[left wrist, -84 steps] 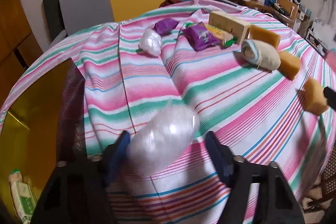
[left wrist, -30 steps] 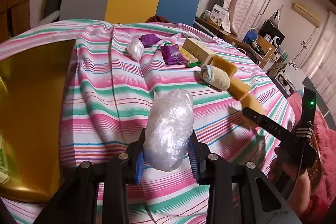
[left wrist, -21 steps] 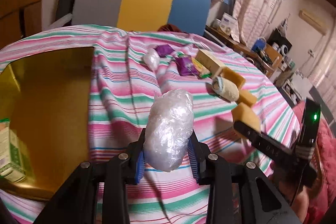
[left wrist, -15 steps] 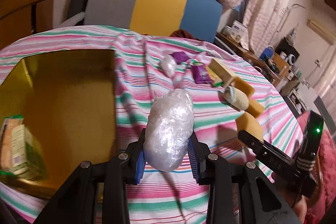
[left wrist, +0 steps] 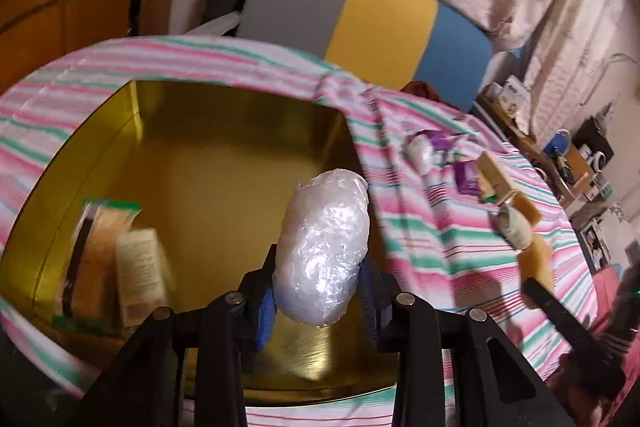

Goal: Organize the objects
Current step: 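Carry the plastic bundle into the tin and open the left gripper while the right holds the sponge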

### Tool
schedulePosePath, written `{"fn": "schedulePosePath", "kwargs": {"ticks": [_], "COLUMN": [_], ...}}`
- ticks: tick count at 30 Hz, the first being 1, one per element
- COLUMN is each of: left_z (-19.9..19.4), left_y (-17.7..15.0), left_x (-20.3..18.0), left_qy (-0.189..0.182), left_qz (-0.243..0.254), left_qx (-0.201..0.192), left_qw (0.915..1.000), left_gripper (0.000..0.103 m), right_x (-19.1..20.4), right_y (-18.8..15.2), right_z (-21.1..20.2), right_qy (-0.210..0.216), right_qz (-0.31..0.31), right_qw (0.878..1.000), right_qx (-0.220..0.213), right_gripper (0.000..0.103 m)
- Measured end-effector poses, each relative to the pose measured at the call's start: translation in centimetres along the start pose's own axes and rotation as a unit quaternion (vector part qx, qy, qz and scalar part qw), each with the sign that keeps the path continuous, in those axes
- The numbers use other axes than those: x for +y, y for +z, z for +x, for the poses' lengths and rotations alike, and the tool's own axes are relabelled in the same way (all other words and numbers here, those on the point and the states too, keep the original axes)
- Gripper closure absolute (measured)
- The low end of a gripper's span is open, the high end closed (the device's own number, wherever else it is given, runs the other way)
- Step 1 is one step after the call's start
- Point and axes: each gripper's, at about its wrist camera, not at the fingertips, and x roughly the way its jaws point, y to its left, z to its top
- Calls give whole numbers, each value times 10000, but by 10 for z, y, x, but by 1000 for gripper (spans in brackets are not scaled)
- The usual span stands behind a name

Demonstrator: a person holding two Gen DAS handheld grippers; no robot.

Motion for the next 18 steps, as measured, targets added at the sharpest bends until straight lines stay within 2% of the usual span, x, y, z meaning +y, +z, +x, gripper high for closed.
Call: {"fn": "schedulePosePath", "kwargs": {"ticks": [10, 13, 18], "left_z": [6, 8, 8], "left_y": [-11, -11, -13], "left_x": [25, 31, 36], "left_qy": [314, 344, 412], "left_qz": [-65, -90, -138], "left_qx": [126, 205, 233], "left_qw": [9994, 9992, 9988], "left_gripper": [68, 65, 46], "right_x": [30, 39, 51], "right_y": [3, 4, 2], "right_z": [-2, -4, -4], "right_qy": [300, 388, 504], "right_qz": [-244, -322, -435], "right_qw": [9993, 9987, 9978], "right_qx": [-9, -18, -11], "right_gripper": [36, 36, 36]}}
